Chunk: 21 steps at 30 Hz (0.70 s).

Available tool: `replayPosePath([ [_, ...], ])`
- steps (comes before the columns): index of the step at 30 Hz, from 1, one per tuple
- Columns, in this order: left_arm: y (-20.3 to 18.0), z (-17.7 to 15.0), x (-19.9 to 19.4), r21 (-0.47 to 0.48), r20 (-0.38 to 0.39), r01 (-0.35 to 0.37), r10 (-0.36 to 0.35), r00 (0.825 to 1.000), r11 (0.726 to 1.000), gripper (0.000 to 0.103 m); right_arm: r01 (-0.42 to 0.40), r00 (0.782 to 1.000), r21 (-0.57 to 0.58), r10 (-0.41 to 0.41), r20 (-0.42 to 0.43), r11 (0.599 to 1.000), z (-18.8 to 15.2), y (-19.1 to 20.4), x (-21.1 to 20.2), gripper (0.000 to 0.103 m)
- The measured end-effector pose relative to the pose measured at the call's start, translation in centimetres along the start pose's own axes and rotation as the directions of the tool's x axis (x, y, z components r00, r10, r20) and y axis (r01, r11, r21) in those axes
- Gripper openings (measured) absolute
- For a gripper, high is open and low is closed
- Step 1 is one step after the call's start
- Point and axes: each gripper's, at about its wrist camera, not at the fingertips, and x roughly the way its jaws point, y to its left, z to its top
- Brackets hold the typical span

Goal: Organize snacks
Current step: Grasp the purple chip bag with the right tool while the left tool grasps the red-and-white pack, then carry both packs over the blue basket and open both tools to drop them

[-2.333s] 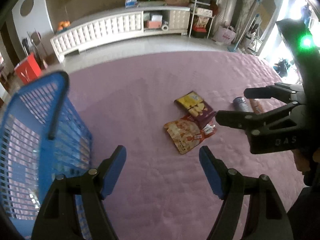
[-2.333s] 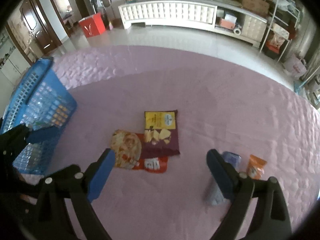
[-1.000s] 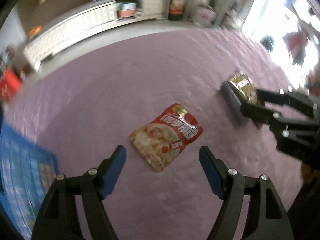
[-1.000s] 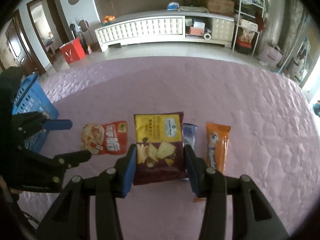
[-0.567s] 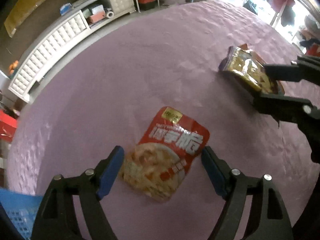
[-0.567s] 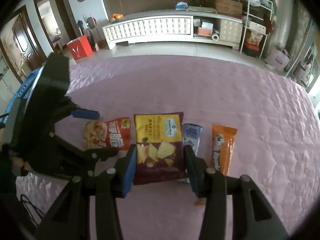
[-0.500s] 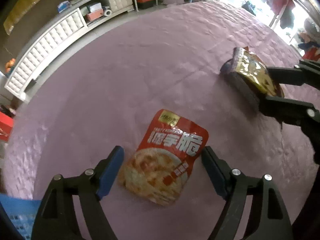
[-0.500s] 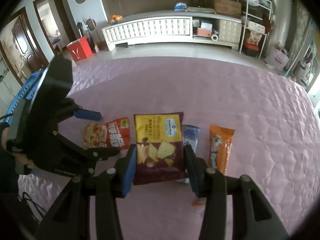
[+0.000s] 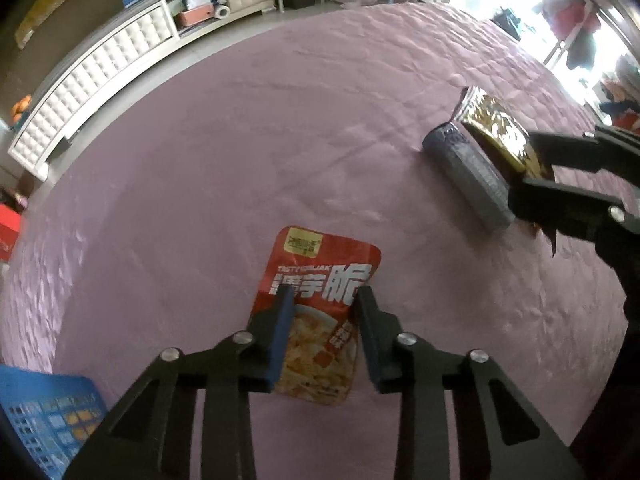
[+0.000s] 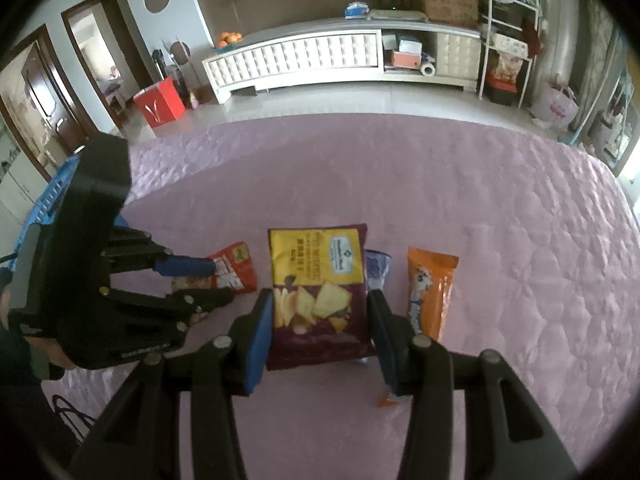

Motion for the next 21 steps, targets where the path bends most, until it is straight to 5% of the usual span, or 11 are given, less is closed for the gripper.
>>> replayPosePath([
  [10, -0.9, -1.2, -1.9, -0.065, 0.079, -0.047, 0.052, 0.996, 0.997, 0.015, 0.010, 1.000, -0.002, -0.010, 0.015, 1.000, -0.2, 0.0, -1.2, 0.051],
  [21, -0.3, -6.0, -10.7, -0.137, 0.242, -0.016, 0.049, 0.969, 0.991, 0.010, -0.012, 0.999, -0.040, 0.014, 0.043, 0.999, 0.0, 5.4, -5.3, 0.051],
])
